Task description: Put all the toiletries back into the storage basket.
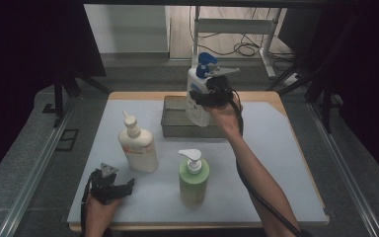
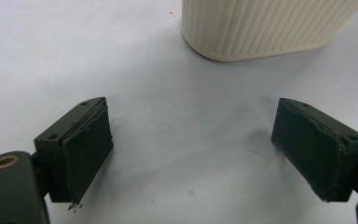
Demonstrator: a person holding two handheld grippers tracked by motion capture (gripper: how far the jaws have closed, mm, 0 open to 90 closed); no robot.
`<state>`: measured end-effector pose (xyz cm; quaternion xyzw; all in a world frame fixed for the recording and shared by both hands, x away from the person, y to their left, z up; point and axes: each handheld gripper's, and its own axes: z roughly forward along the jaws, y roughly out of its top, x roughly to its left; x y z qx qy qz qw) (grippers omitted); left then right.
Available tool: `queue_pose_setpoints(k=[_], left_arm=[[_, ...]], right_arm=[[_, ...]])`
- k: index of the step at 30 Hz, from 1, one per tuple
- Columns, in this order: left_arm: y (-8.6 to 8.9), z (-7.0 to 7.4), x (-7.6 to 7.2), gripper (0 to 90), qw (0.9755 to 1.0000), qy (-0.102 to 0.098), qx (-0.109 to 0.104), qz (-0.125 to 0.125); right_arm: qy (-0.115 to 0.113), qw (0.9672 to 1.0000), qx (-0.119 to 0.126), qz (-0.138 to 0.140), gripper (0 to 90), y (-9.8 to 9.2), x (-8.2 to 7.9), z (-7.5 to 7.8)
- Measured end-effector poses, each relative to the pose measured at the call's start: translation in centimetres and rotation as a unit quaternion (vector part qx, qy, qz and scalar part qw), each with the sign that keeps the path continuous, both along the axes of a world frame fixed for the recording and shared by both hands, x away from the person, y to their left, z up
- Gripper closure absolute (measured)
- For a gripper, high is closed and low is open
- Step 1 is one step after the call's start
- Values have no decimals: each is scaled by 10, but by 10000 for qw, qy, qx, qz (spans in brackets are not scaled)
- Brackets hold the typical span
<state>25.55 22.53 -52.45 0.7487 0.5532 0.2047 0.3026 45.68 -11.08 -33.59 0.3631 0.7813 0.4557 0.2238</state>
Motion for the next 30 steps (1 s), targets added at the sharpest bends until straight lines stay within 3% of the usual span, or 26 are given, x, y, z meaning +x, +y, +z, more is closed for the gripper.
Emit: queue_pose_setpoints(k=[18, 30], left_arm=[[0, 0, 0, 118, 10000, 12, -10, 11], [0, 0, 0, 118, 10000, 15, -5, 4]], right_arm=[[-88, 9999, -87, -96, 380, 28, 27, -6], [-10, 9999, -128, -103, 380, 38, 39, -23]])
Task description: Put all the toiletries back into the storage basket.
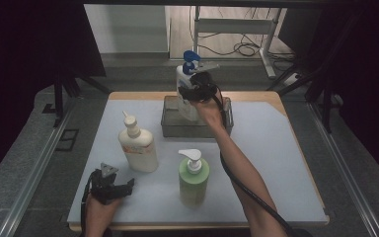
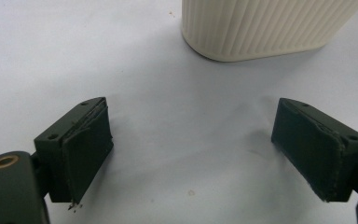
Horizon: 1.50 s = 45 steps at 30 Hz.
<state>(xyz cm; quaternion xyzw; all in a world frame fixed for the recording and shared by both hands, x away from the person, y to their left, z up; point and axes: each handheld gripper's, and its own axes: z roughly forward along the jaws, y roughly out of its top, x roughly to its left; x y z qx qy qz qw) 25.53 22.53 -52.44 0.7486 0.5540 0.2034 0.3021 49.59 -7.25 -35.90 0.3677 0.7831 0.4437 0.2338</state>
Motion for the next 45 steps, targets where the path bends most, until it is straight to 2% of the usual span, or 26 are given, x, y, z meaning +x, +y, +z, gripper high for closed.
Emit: queue_pose_setpoints(k=[27, 28, 45], left_arm=[[0, 0, 0, 118, 10000, -1, 5, -2], [0, 0, 0, 118, 10000, 0, 4, -2], [0, 0, 0, 118, 10000, 7, 19, -12]], right_arm=[[429, 9991, -51, 51, 378, 5, -3, -32], [492, 9988, -44, 41, 378, 5, -4, -35], [603, 9981, -55, 59, 376, 1, -5, -52]])
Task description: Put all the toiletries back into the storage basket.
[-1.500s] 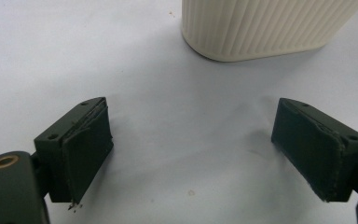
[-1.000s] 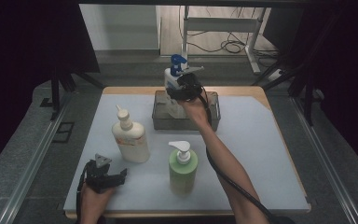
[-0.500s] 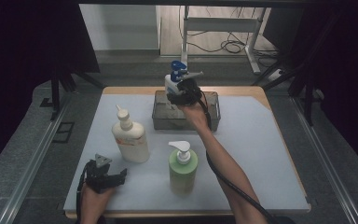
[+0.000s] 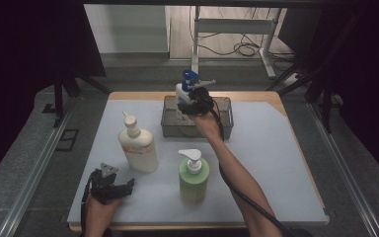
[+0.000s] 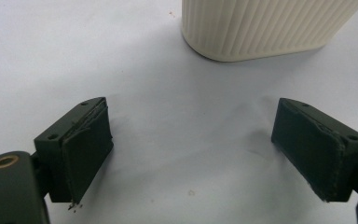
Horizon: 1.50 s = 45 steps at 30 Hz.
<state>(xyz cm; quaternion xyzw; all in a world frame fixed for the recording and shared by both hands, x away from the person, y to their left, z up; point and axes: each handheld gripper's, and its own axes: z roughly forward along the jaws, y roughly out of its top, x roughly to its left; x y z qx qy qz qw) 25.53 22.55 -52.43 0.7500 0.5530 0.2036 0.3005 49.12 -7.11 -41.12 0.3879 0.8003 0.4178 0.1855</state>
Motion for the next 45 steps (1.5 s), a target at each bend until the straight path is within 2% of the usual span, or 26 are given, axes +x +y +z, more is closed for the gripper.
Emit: queue_pose_setpoints(k=[6, 10, 15, 16, 19, 22, 30, 32, 38, 42, 45], left_arm=[[0, 0, 0, 118, 10000, -1, 0, 0], [0, 0, 0, 118, 10000, -2, 1, 0], [0, 0, 0, 118, 10000, -3, 2, 0], [0, 0, 0, 118, 10000, -3, 2, 0], [0, 0, 0, 118, 10000, -4, 0, 0], [0, 0, 0, 118, 10000, -3, 2, -1], [0, 0, 0, 118, 10000, -5, 3, 1], [0, 0, 0, 118, 10000, -5, 3, 0], [0, 0, 0, 118, 10000, -5, 3, -1], [0, 0, 0, 118, 10000, -2, 2, -1], [0, 0, 0, 118, 10000, 1, 5, -1]], right_arm=[[-37, 9998, -85, 173, 370, 1, 0, 0], [-50, 9997, -45, 233, 361, 1, -1, -1], [-31, 9996, 44, 266, 288, 1, -1, -1], [-93, 9994, 54, 323, 244, 2, -2, -1], [-149, 9992, -25, 373, 175, 3, -3, -1], [-223, 9988, -82, 426, 145, 1, -5, -1], [-250, 9984, -13, 499, 128, -14, -11, 1], [-259, 9984, 24, 511, 80, -23, -13, 1], [-333, 9979, -19, 548, 71, -40, -18, 1], [-263, 9983, 1, 524, 83, -52, -19, -2], [-126, 9985, 7, 539, 134, -60, -20, -5]])
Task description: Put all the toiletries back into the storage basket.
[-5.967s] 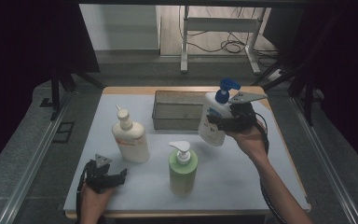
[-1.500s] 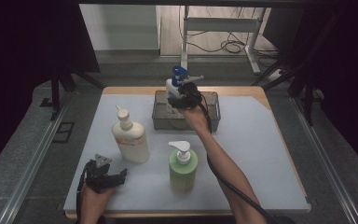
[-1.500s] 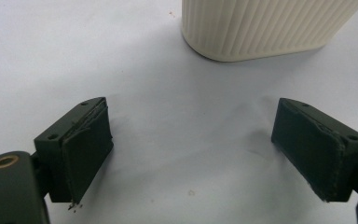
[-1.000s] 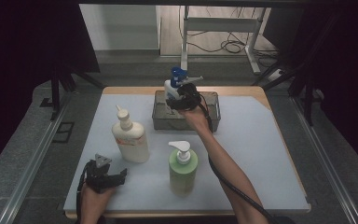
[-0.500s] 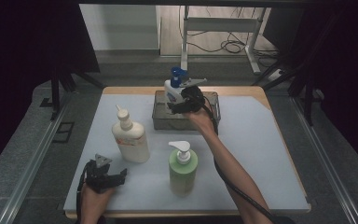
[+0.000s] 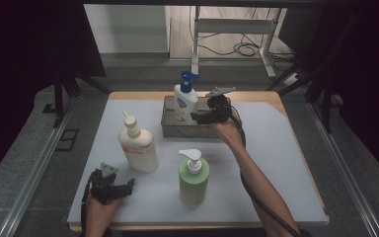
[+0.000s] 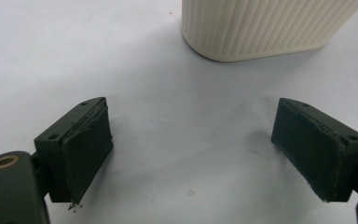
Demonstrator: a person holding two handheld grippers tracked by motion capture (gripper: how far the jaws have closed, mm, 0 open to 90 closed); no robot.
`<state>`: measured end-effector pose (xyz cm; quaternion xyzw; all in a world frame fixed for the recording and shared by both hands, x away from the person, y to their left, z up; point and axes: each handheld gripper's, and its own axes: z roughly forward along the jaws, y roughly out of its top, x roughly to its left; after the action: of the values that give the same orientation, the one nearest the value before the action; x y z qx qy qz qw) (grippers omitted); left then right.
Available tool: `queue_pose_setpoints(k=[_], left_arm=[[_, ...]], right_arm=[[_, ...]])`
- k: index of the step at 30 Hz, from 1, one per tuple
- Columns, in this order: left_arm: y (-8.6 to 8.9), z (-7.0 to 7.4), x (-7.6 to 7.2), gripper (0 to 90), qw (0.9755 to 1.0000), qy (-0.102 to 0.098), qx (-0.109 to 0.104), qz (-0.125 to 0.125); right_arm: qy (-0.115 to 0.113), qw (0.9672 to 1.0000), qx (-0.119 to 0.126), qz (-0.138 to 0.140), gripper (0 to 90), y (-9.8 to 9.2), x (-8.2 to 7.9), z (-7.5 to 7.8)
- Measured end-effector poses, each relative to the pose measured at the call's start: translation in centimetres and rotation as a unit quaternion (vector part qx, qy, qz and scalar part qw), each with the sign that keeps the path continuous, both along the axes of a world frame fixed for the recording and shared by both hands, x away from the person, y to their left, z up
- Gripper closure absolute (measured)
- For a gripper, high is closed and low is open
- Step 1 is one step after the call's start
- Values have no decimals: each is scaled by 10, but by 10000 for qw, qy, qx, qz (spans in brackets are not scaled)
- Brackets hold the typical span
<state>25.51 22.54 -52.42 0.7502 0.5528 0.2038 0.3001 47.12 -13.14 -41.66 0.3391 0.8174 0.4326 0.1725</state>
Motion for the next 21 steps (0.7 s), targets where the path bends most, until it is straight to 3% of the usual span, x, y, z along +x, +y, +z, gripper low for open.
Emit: queue_pose_setpoints(k=[5, 6, 11, 17, 18, 21], left_arm=[[0, 0, 0, 118, 10000, 0, 0, 2], [0, 0, 0, 118, 10000, -1, 0, 3], [0, 0, 0, 118, 10000, -2, 2, 2], [0, 0, 0, 118, 10000, -2, 2, 2], [0, 0, 0, 118, 10000, -3, 4, 4], [0, 0, 0, 117, 10000, -3, 4, 4]], right_arm=[[178, 9997, -127, -66, 156, -5, -1, -7], [277, 9995, -129, -45, 183, -7, 0, -11], [360, 9992, -165, -93, 321, -9, 0, -16], [465, 9981, -230, -325, 498, -10, -1, -17], [466, 9975, -327, -419, 558, -10, -1, -18], [498, 9973, -331, -430, 600, -9, 0, -20]])
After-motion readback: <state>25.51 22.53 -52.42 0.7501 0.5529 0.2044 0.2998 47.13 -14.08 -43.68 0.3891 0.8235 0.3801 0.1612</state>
